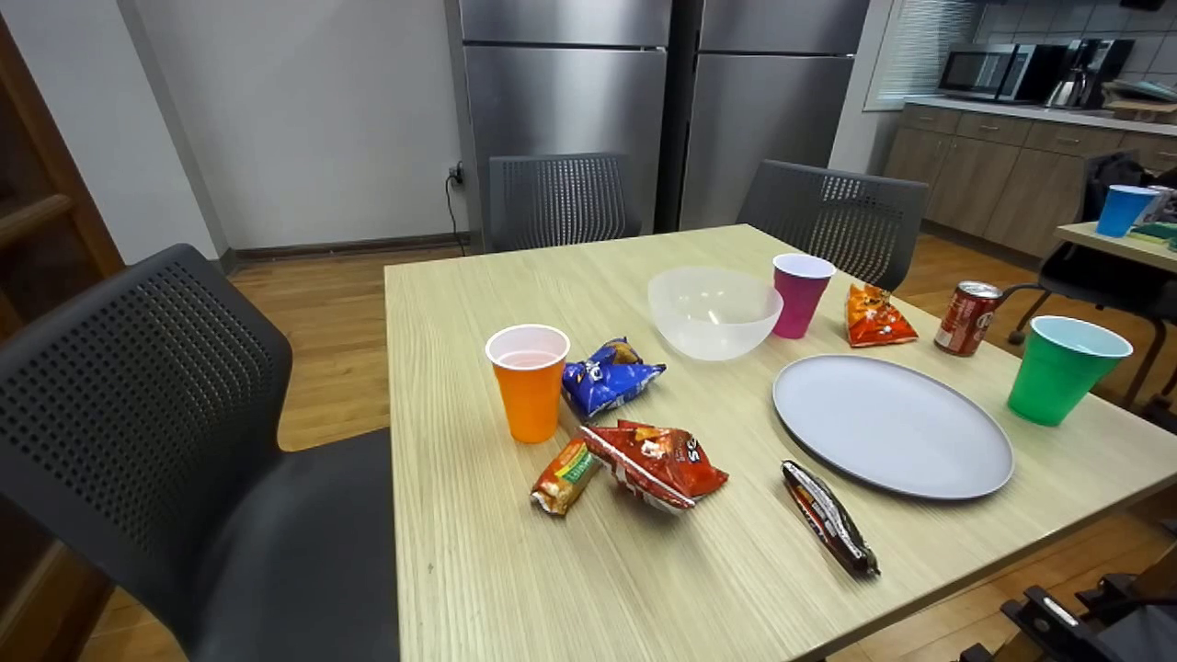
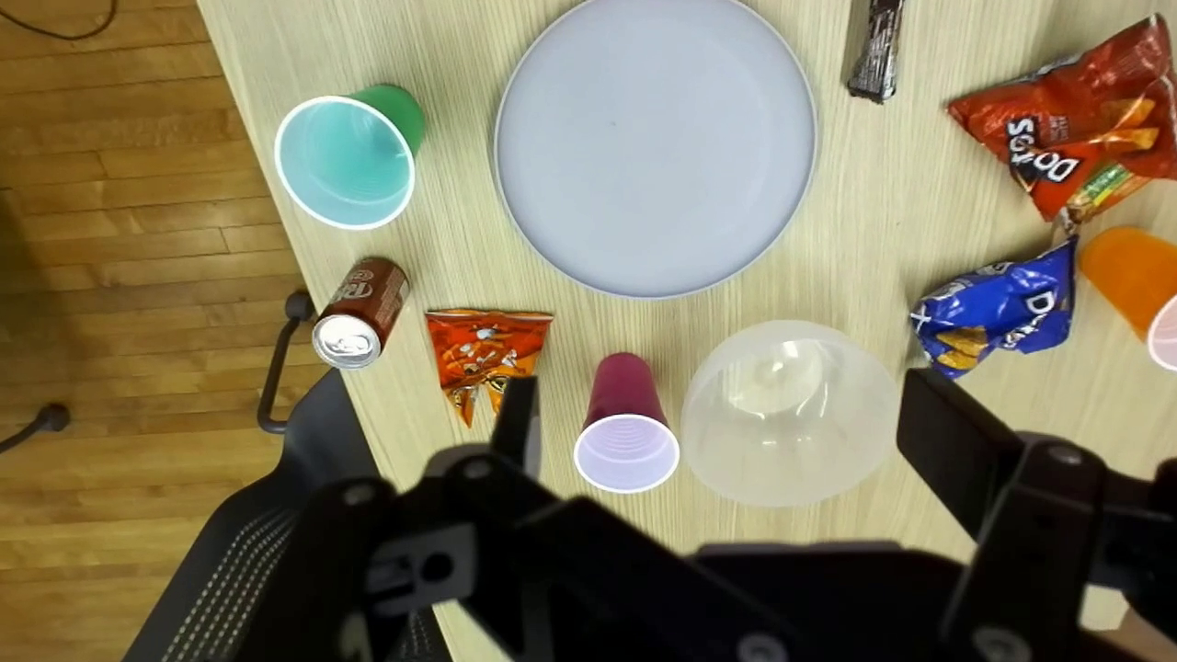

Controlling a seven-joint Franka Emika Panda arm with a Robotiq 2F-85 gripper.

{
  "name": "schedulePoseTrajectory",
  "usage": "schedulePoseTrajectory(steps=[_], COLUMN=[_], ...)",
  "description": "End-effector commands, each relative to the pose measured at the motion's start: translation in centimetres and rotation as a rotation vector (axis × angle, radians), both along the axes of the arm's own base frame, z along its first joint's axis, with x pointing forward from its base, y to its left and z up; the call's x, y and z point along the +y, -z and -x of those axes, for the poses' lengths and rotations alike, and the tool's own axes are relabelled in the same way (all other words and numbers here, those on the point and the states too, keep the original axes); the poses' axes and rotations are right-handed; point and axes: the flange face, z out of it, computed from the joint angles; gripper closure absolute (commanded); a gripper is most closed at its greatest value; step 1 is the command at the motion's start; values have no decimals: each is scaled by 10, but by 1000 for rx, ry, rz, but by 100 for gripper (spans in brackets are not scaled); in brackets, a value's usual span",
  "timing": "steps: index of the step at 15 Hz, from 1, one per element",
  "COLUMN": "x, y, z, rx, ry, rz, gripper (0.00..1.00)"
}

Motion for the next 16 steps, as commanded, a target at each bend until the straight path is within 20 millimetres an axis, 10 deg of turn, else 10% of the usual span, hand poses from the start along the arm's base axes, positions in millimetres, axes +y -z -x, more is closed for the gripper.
schedulePoseTrajectory(steps=[1,16], x=[-14,-55], y=[5,52], z=[-36,-142], rx=[21,128], ry=[11,93], rz=[-9,-99], gripper=[0,0])
